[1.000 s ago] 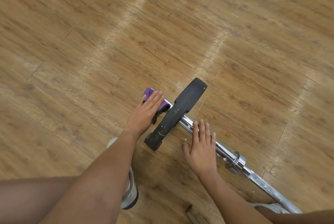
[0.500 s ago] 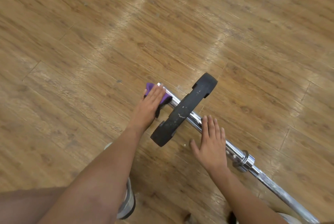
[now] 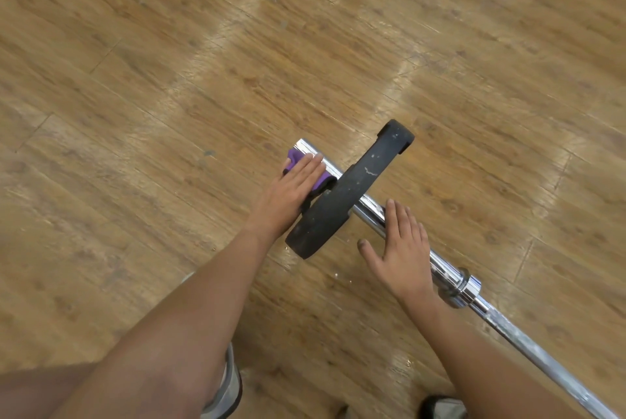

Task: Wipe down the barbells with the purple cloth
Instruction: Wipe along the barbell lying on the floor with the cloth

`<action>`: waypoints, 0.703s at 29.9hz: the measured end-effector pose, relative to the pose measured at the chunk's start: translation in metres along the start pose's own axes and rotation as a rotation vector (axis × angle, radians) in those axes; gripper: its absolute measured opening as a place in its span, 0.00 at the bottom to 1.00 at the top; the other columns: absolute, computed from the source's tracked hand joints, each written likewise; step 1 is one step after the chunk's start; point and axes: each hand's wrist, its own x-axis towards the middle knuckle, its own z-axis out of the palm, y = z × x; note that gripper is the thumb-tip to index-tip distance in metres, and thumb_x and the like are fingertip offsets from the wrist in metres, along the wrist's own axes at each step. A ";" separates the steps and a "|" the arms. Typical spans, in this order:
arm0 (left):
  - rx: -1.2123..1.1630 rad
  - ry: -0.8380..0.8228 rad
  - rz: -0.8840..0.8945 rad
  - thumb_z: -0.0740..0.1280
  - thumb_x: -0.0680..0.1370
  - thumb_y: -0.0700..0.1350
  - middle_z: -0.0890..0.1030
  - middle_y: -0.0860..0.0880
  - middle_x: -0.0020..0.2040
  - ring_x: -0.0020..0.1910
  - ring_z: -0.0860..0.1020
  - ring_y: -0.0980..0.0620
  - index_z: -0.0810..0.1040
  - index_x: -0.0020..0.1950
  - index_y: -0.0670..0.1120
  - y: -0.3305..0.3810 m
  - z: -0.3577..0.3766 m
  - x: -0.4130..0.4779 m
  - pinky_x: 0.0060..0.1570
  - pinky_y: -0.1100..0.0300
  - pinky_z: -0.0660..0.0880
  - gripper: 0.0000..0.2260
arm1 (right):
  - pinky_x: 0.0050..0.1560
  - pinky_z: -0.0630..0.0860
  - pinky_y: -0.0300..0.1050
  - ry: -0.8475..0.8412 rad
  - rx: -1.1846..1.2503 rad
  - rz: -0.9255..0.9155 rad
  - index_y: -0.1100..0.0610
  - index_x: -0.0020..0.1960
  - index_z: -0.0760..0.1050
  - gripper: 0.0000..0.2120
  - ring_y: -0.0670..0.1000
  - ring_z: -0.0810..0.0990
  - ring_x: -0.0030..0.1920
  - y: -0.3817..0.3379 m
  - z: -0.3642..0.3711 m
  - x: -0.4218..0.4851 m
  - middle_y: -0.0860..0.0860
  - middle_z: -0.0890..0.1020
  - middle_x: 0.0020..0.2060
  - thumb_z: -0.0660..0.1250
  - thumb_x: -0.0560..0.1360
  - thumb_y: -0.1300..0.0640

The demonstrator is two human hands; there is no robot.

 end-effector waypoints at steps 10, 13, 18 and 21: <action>-0.031 0.012 -0.004 0.67 0.75 0.29 0.58 0.49 0.81 0.80 0.55 0.51 0.60 0.81 0.43 -0.001 -0.003 0.038 0.78 0.53 0.44 0.35 | 0.80 0.49 0.54 -0.070 0.054 0.015 0.51 0.83 0.45 0.45 0.53 0.52 0.81 0.008 -0.015 0.015 0.51 0.56 0.81 0.46 0.74 0.28; -0.102 0.073 -0.187 0.69 0.76 0.31 0.63 0.45 0.79 0.79 0.59 0.46 0.65 0.78 0.41 -0.015 -0.006 0.042 0.77 0.38 0.55 0.32 | 0.79 0.48 0.53 -0.084 0.073 0.014 0.50 0.83 0.45 0.45 0.52 0.51 0.81 0.008 -0.018 0.015 0.51 0.56 0.81 0.45 0.73 0.28; -0.020 -0.065 0.053 0.61 0.77 0.30 0.53 0.49 0.81 0.81 0.49 0.51 0.56 0.81 0.43 0.001 -0.008 0.034 0.79 0.51 0.46 0.33 | 0.79 0.51 0.55 -0.054 0.066 0.012 0.51 0.83 0.48 0.45 0.54 0.55 0.80 0.007 -0.014 0.014 0.52 0.58 0.81 0.46 0.73 0.28; -0.025 -0.052 -0.019 0.66 0.79 0.34 0.49 0.52 0.82 0.81 0.45 0.54 0.52 0.83 0.46 0.004 -0.002 0.033 0.79 0.51 0.44 0.36 | 0.79 0.50 0.55 -0.073 0.077 0.009 0.51 0.83 0.46 0.45 0.53 0.54 0.81 0.008 -0.015 0.016 0.51 0.57 0.81 0.46 0.73 0.28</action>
